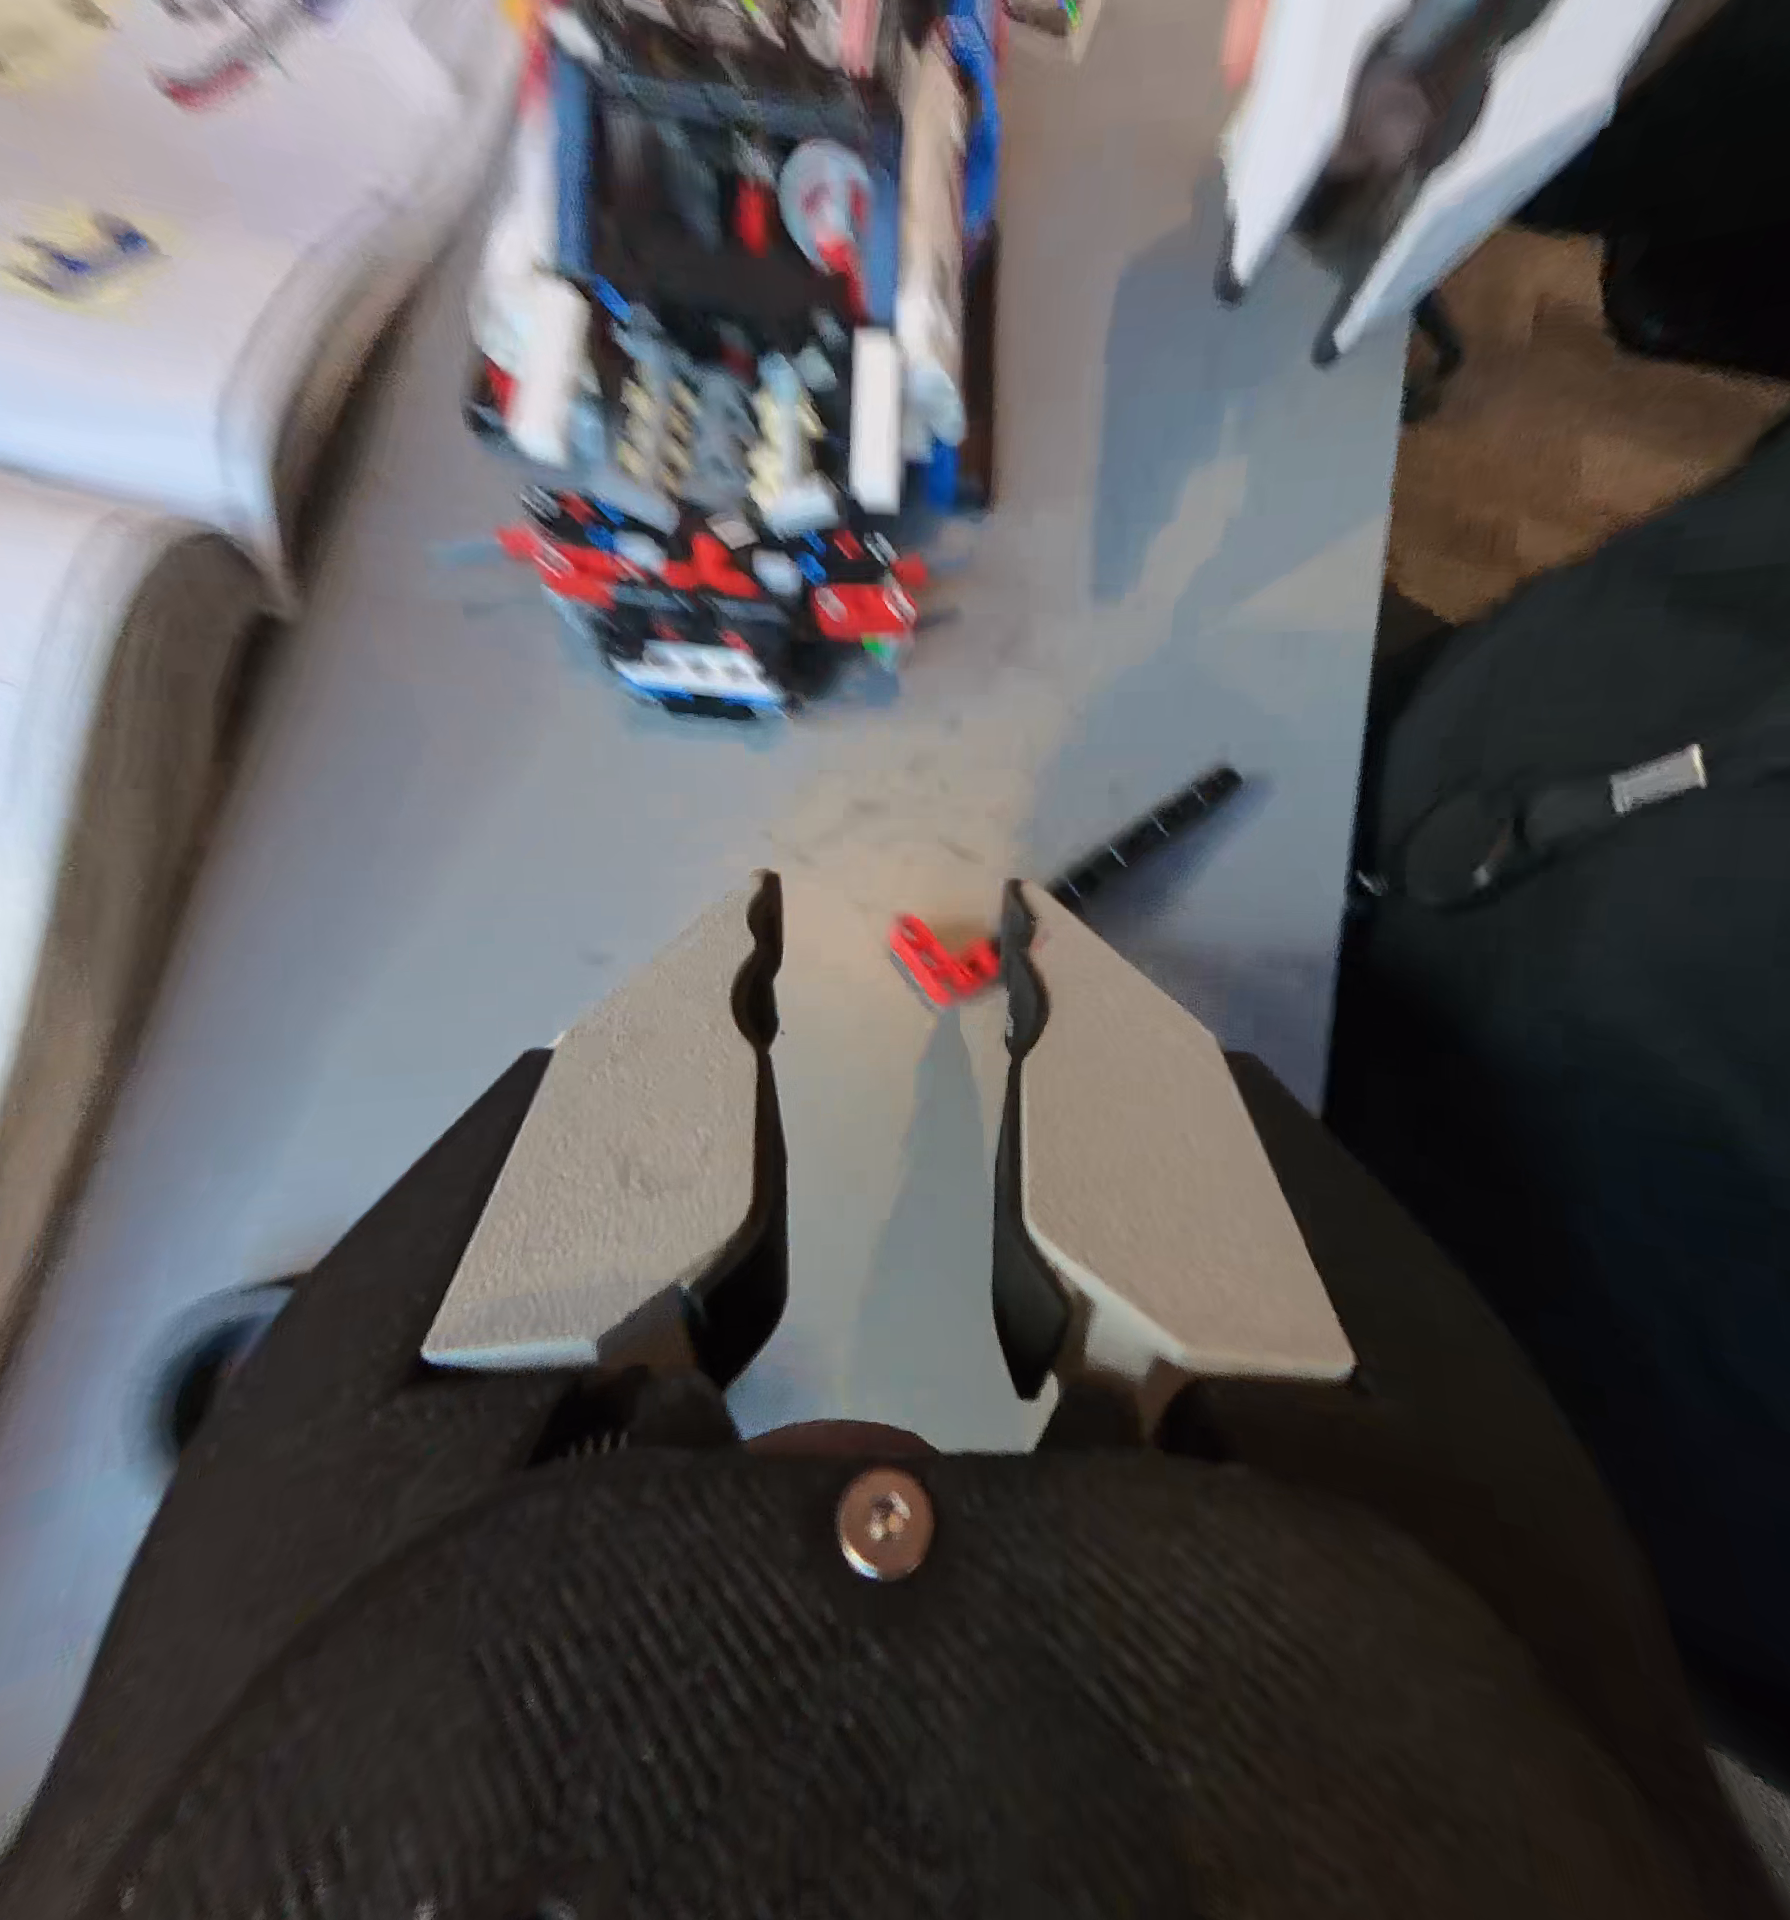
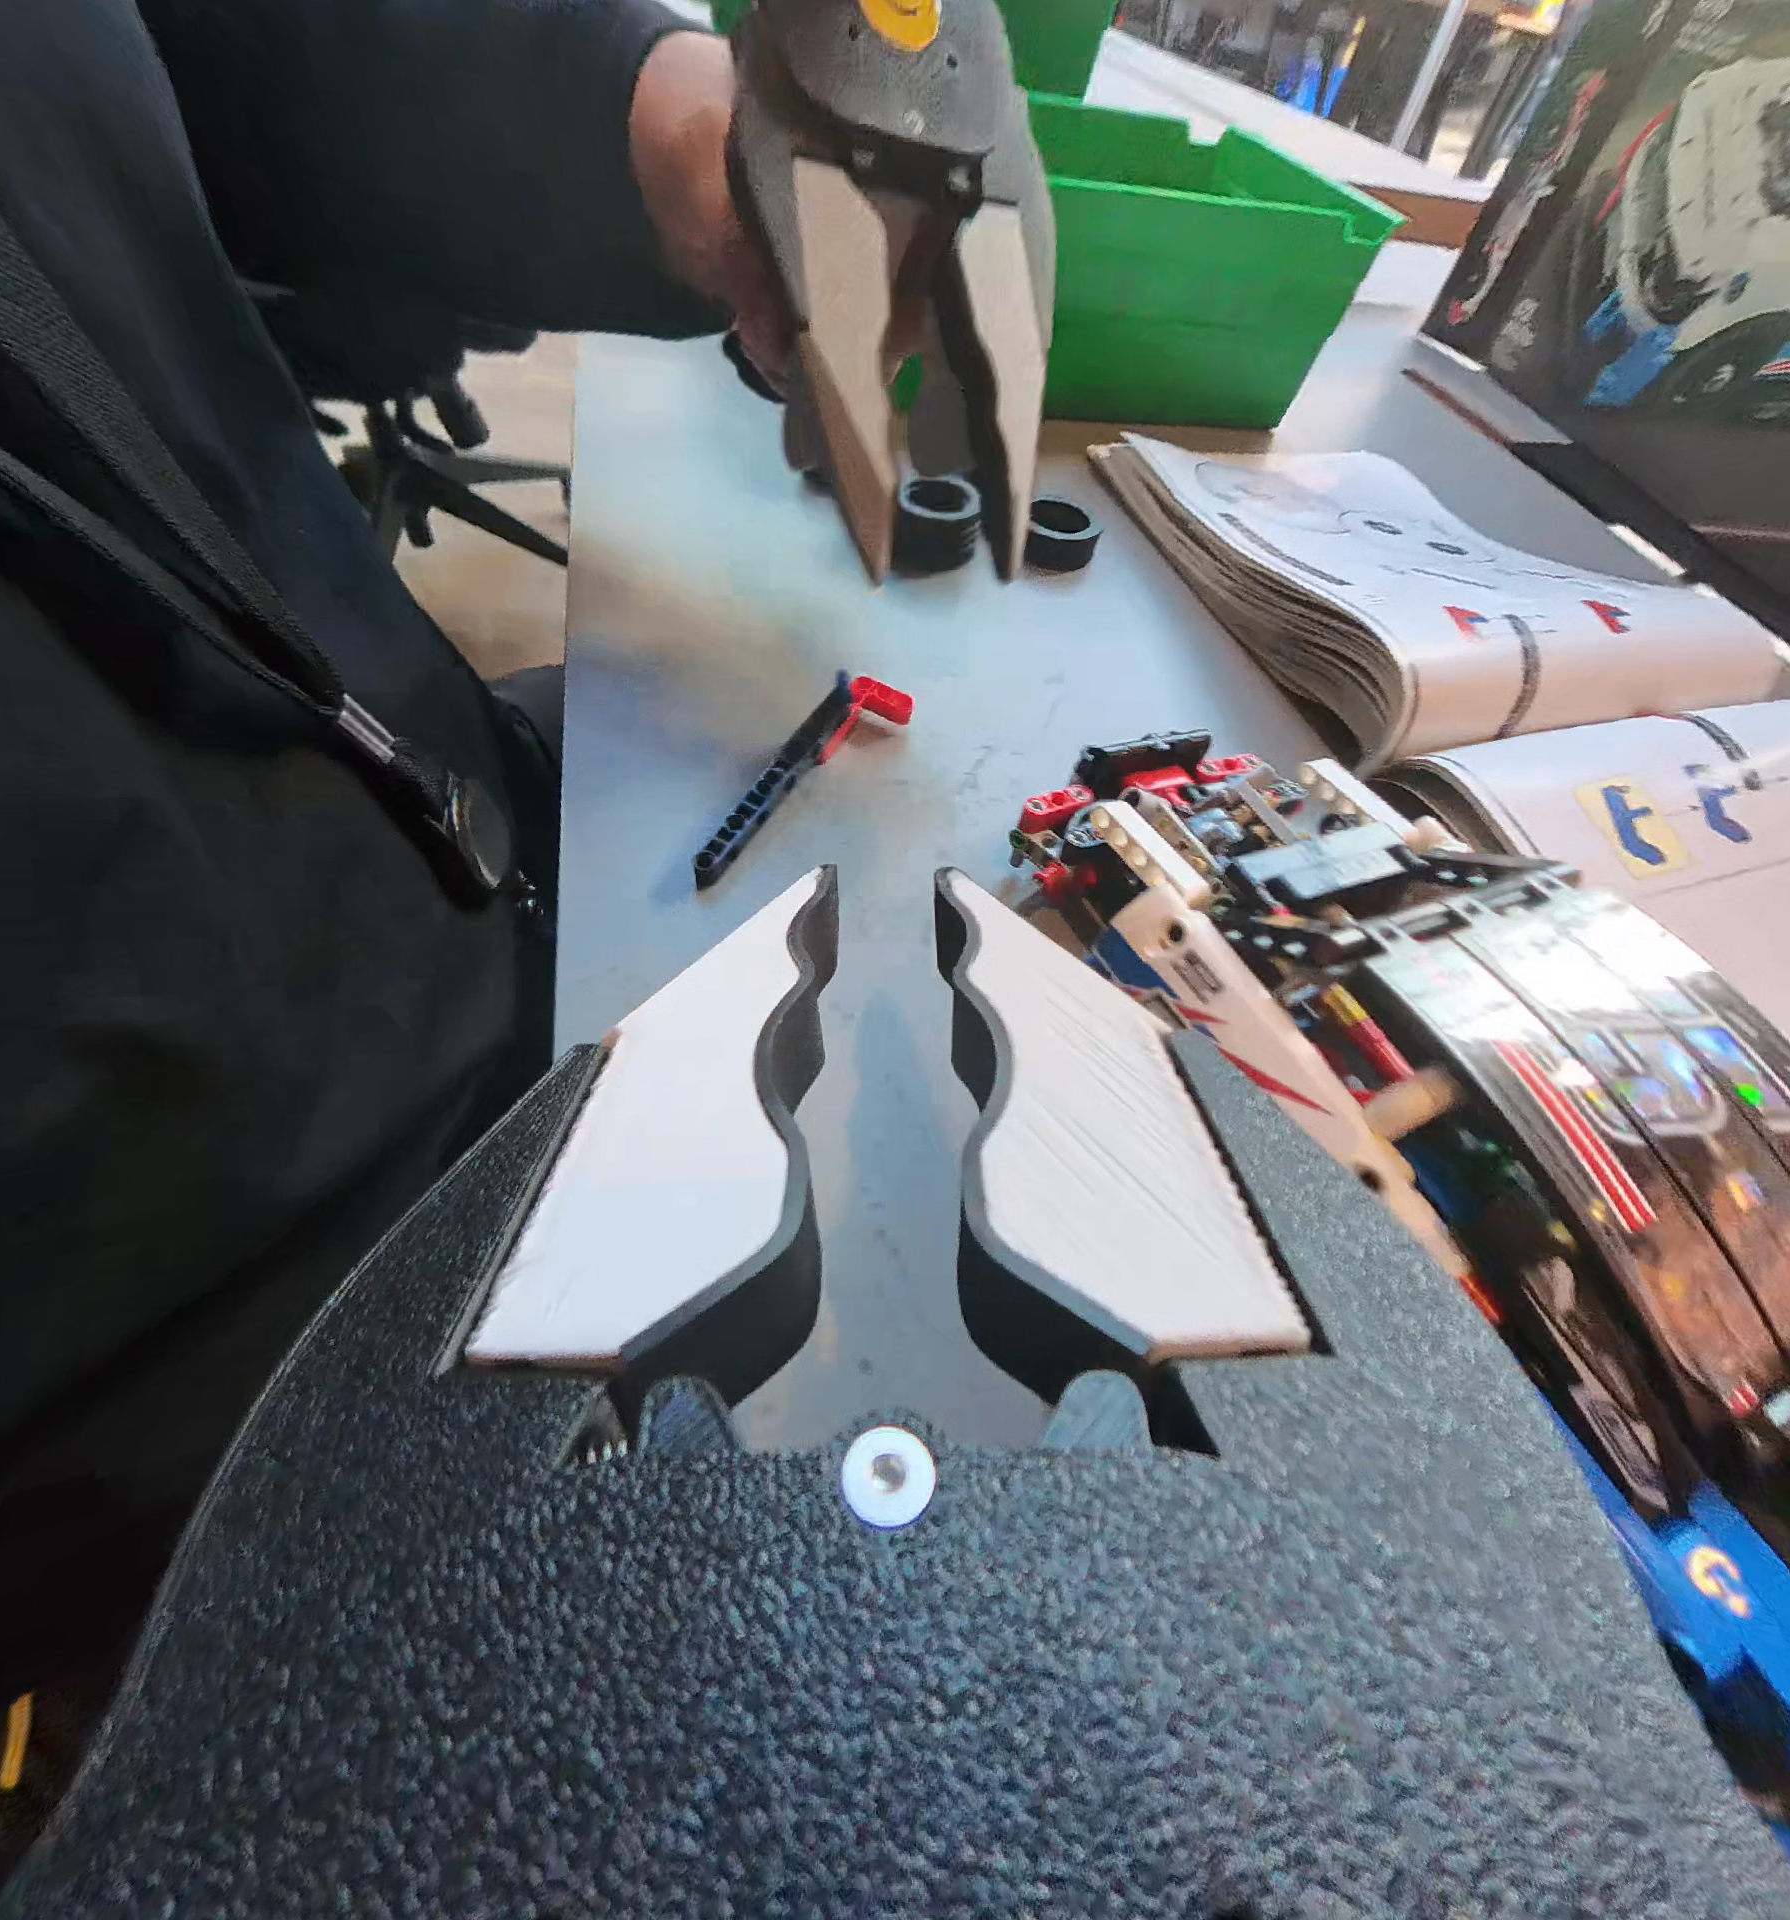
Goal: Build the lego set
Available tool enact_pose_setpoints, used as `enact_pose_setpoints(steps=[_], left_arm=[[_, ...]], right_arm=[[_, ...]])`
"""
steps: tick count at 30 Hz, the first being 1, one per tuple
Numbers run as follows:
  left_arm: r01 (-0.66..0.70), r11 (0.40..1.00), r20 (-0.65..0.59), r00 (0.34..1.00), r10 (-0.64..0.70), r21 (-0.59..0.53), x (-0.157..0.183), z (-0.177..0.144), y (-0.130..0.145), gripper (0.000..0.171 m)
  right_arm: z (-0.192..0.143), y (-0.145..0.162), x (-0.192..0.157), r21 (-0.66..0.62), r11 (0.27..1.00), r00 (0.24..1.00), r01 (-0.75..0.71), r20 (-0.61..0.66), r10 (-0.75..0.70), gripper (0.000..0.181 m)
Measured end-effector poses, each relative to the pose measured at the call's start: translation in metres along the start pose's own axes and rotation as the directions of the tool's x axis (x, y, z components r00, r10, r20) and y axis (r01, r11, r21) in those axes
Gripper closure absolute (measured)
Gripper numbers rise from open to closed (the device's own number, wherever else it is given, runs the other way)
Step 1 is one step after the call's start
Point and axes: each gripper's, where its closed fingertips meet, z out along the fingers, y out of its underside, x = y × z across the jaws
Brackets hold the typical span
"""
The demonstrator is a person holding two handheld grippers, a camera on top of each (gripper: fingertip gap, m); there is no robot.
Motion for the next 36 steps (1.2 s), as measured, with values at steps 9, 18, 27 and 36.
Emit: enact_pose_setpoints(steps=[9,18,27,36], left_arm=[[0.008,0.999,0.388,0.922,0.005,-0.033,-0.18,0.039,-0.09,0.15],[0.106,0.992,0.381,0.922,-0.072,-0.07,-0.205,0.055,-0.055,0.168],[0.05,0.996,0.433,0.901,-0.016,-0.068,-0.245,0.059,-0.074,0.171],[0.178,0.984,0.306,0.936,-0.173,0.011,-0.252,0.063,-0.063,0.171]], right_arm=[[-0.033,-0.002,0.028,0.138,0.987,0.993,-0.087,-0.068,0.097,0.164],[-0.068,-0.017,0.073,0.091,0.995,0.967,-0.03,-0.25,0.052,0.173],[0.065,-0.069,0.229,-0.397,0.915,0.986,-0.074,-0.164,0.008,0.181],[0.159,0.035,0.283,-0.677,0.704,0.976,-0.216,-0.161,0.145,0.181]])
